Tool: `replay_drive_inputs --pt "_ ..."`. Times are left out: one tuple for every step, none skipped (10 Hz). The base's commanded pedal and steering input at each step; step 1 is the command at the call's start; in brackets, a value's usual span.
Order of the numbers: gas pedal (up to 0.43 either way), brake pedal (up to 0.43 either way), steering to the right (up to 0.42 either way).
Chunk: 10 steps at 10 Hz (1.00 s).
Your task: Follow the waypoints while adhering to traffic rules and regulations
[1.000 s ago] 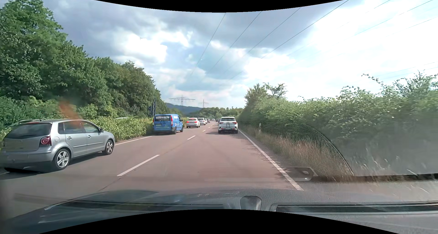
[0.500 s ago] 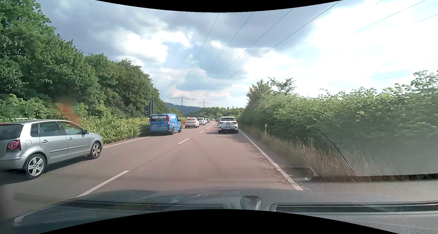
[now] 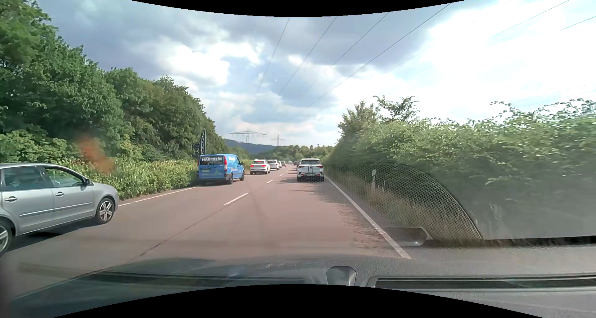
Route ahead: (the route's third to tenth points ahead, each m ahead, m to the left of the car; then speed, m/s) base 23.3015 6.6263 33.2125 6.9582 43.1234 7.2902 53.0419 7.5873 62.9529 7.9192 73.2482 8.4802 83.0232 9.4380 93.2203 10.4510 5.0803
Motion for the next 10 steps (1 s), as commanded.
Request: replay_drive_inputs --pt "0.079 0.000 -0.006" --pt "0.067 0.000 -0.006" --pt "0.059 0.000 -0.006" --pt "0.047 0.000 -0.006" --pt "0.028 0.000 -0.006" --pt "0.028 0.000 -0.006" --pt "0.028 0.000 -0.007" --pt "0.028 0.000 -0.006" --pt "0.028 0.000 -0.006" --pt "0.028 0.000 -0.006"
